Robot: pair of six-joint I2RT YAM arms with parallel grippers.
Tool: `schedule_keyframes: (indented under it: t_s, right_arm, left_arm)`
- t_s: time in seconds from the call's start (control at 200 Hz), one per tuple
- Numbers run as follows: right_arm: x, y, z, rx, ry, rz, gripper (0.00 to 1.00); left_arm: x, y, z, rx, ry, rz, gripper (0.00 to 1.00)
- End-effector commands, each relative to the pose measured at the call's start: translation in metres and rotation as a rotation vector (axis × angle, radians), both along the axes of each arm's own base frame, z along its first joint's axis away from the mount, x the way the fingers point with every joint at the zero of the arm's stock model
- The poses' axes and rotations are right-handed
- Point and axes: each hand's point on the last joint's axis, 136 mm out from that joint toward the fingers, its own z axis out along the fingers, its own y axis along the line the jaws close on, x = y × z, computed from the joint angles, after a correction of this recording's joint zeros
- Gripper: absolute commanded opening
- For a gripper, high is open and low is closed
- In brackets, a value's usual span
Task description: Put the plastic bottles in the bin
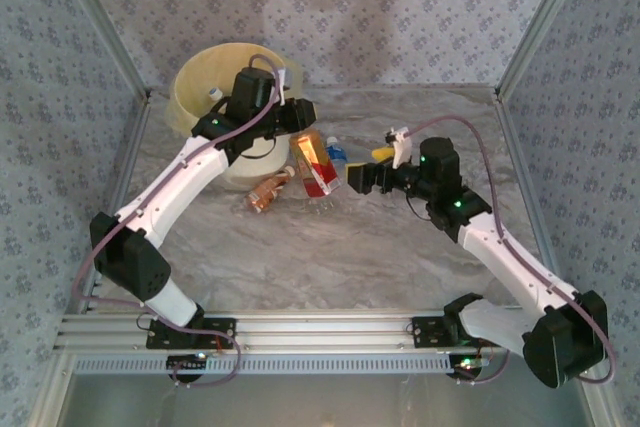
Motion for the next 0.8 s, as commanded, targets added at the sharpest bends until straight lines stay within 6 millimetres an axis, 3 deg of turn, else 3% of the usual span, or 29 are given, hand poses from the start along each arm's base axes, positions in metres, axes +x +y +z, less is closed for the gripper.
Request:
schedule_keyframes:
  t_s: [0.0,0.21,0.44,0.585,0.794]
  right_arm:
    - [0.018,-0.034,0.011,0.050,-0.053,-0.191,1.00]
    - [0.021,-0.060,-0.003,0.059,-0.035,-0.310,1.00]
    - [0.021,-0.061,-0.004,0.068,-0.034,-0.308,1.00]
    - [0.021,-0.060,-0.003,0.076,-0.039,-0.302,1.00]
    - [0.019,-0.057,-0.002,0.087,-0.030,-0.286,1.00]
  left_arm:
    - [0.001,0.000,0.046,-0.031,-0.110,-0.026,0.27]
    - [-0.004,0.009,0.098,-0.049,-0.253,-0.039,0.27]
    - [-0.014,0.033,0.171,-0.090,-0.489,-0.009,0.28]
    - [-0.008,0.064,0.204,-0.056,-0.612,0.105,0.29]
    - [0.022,0.122,0.224,0.028,-0.724,0.325,0.31]
